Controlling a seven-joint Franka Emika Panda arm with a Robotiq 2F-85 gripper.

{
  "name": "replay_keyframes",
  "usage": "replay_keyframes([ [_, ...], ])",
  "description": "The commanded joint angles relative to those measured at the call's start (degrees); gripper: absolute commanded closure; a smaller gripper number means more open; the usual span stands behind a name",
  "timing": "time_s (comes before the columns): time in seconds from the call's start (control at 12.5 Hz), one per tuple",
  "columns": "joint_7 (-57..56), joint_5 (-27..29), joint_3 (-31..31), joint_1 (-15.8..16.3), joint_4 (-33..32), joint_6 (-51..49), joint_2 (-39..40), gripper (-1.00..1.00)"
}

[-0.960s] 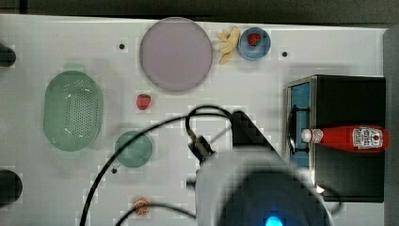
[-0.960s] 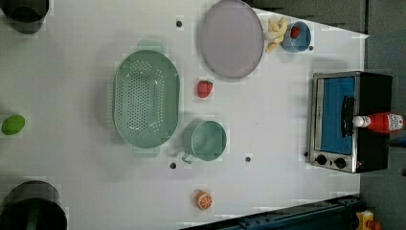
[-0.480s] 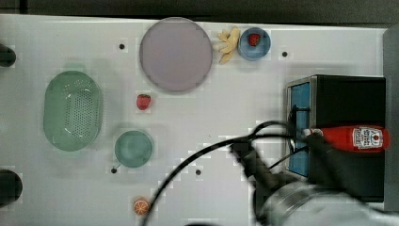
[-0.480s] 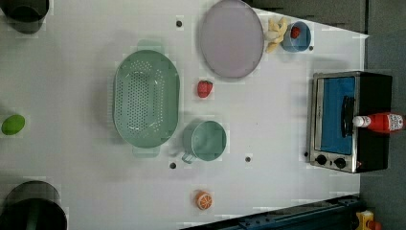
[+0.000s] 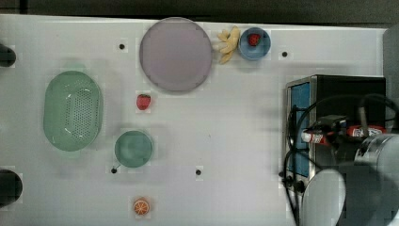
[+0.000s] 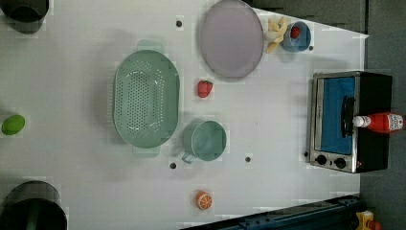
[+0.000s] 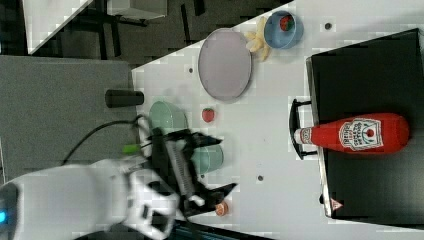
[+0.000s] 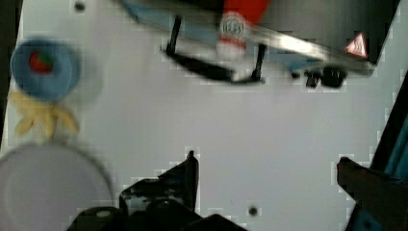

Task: Pick Ketchup from oven and place it on table.

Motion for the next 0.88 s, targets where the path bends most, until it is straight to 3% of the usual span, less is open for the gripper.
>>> replay_keyframes([
  [0.08,-1.29,-0.03,-3.59,0.54,0.11,4.74,1.53,-1.0],
  [0.56,-1.28,0.22,-11.69,-0.23,1.17,19.67,14.69,-1.0],
  [0.88,-1.27,7.57,-13.5,-1.18,1.68,22.57,21.38,-1.0],
])
